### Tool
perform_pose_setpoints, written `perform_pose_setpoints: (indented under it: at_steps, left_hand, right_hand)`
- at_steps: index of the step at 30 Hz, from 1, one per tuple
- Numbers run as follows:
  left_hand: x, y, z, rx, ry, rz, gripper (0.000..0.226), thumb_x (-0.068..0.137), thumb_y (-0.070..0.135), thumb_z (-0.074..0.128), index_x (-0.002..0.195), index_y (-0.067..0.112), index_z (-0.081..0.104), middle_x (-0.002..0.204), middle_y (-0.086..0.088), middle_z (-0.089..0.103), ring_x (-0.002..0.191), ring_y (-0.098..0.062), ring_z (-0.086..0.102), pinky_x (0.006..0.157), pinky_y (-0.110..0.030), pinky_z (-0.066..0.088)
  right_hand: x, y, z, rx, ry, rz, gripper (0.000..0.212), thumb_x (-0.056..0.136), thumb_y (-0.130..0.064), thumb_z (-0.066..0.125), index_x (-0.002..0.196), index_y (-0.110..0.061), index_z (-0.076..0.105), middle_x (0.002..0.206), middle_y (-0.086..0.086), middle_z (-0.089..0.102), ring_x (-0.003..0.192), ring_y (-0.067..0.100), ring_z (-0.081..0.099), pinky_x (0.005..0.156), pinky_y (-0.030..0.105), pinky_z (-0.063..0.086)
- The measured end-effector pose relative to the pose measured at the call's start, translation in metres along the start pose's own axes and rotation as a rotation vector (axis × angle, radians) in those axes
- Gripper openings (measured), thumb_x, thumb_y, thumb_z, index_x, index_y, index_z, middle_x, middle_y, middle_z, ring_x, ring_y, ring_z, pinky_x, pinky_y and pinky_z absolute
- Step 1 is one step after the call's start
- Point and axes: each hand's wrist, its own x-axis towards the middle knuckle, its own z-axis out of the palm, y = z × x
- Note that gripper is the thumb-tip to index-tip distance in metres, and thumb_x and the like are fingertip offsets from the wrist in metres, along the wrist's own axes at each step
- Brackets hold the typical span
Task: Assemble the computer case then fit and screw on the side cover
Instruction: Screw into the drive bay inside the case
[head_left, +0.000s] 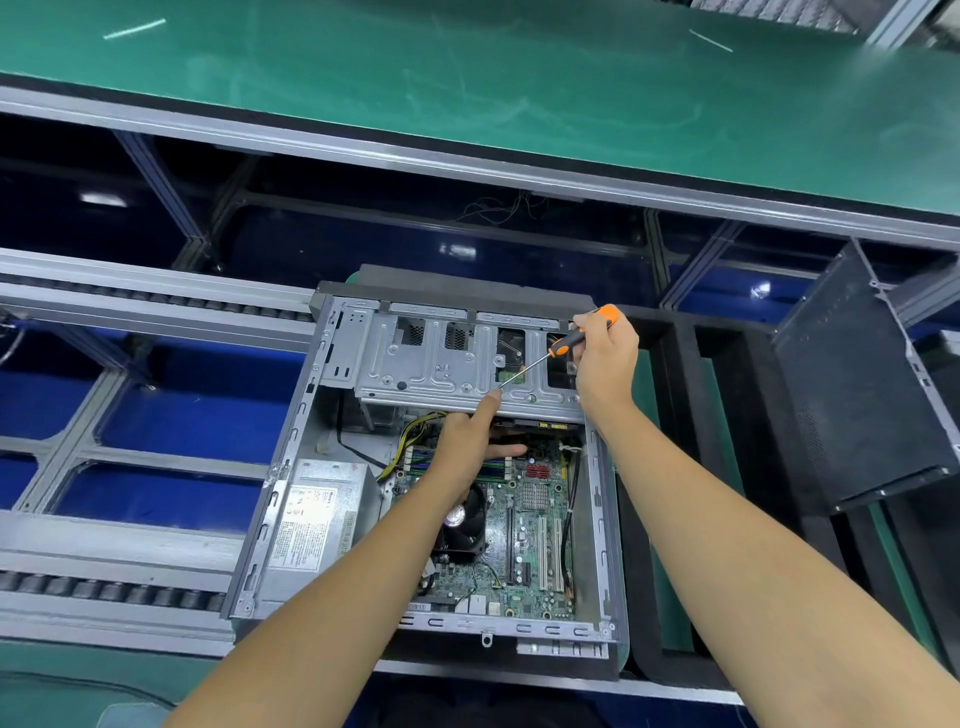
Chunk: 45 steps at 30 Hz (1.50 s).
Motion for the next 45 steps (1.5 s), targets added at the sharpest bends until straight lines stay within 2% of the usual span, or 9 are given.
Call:
perform_pose_setpoints:
  at_steps: [3,16,23,25,30,34,38,42,45]
  left_hand:
    - [-0.002,0.002,0.001,-0.009,-0.001,-0.002,0.055,0.068,0.076,0.066,0.075,0.03,0.036,0.079,0.008,0.035,0.078,-0.03,0.077,0.063,-0.028,0.027]
    - [0.003,0.0,0.001,0.014,-0.003,-0.006,0.053,0.066,0.076,0.066,0.075,0.031,0.039,0.08,0.007,0.036,0.079,-0.031,0.077,0.068,-0.028,0.032]
    - [0.007,-0.003,-0.001,0.005,0.012,-0.009,0.052,0.068,0.076,0.068,0.072,0.033,0.04,0.057,0.012,0.047,0.079,-0.032,0.077,0.07,-0.029,0.035]
    - [0.007,-0.004,-0.001,0.017,0.012,0.004,0.05,0.069,0.076,0.067,0.073,0.034,0.04,0.072,0.01,0.04,0.079,-0.032,0.077,0.071,-0.03,0.035]
    - [0.008,-0.005,0.001,0.009,0.003,0.015,0.049,0.068,0.073,0.068,0.077,0.032,0.042,0.078,0.008,0.033,0.079,-0.033,0.077,0.094,-0.04,0.044]
    - [0.007,-0.004,0.001,-0.02,-0.008,0.0,0.05,0.068,0.07,0.066,0.09,0.028,0.051,0.08,0.009,0.034,0.079,-0.033,0.077,0.109,-0.048,0.037]
    - [0.006,-0.003,0.001,-0.025,0.002,-0.002,0.078,0.067,0.07,0.065,0.127,0.023,0.051,0.102,0.006,0.047,0.08,-0.032,0.077,0.112,-0.048,0.033]
    - [0.003,0.0,0.0,-0.031,-0.008,0.006,0.08,0.07,0.074,0.062,0.135,0.029,0.044,0.142,-0.009,0.045,0.082,-0.034,0.077,0.08,-0.028,0.039]
    - [0.007,-0.003,-0.002,-0.091,-0.046,0.027,0.066,0.077,0.071,0.058,0.133,0.041,0.041,0.161,-0.019,0.026,0.085,-0.037,0.076,0.1,-0.043,0.046]
  right_hand:
    - [-0.001,0.0,0.0,-0.003,0.0,0.002,0.023,0.091,-0.017,0.057,0.069,-0.017,0.051,0.052,-0.012,0.052,0.048,0.003,0.045,0.044,0.021,0.038]
    - [-0.002,0.0,0.001,0.037,0.035,0.003,0.026,0.091,-0.018,0.056,0.066,-0.024,0.055,0.053,-0.008,0.052,0.047,0.005,0.044,0.042,0.021,0.036]
    - [-0.001,0.002,0.0,0.013,0.016,0.0,0.019,0.089,-0.025,0.056,0.071,-0.019,0.052,0.058,-0.003,0.052,0.054,0.012,0.049,0.046,0.025,0.04]
    - [-0.001,0.003,0.0,0.013,0.023,-0.009,0.02,0.09,-0.023,0.056,0.07,-0.019,0.051,0.058,-0.003,0.052,0.052,0.011,0.048,0.045,0.024,0.04]
    - [-0.001,0.003,-0.001,0.003,0.017,0.003,0.022,0.093,-0.017,0.056,0.071,-0.016,0.051,0.062,0.008,0.05,0.054,0.017,0.048,0.045,0.025,0.04]
    - [-0.001,0.003,0.0,0.003,0.007,0.006,0.023,0.094,-0.015,0.057,0.072,-0.016,0.05,0.062,0.009,0.049,0.053,0.017,0.046,0.044,0.025,0.038]
    - [-0.002,0.002,-0.001,0.014,0.008,0.001,0.024,0.094,-0.016,0.057,0.071,-0.018,0.05,0.063,0.01,0.05,0.057,0.022,0.047,0.045,0.026,0.039]
    - [-0.004,0.0,0.0,0.02,0.016,-0.003,0.024,0.093,-0.019,0.057,0.069,-0.021,0.051,0.06,0.004,0.05,0.054,0.017,0.047,0.044,0.025,0.039]
    - [-0.004,-0.001,-0.001,0.015,0.024,-0.008,0.022,0.091,-0.023,0.056,0.069,-0.022,0.052,0.062,0.005,0.051,0.056,0.019,0.048,0.044,0.025,0.04]
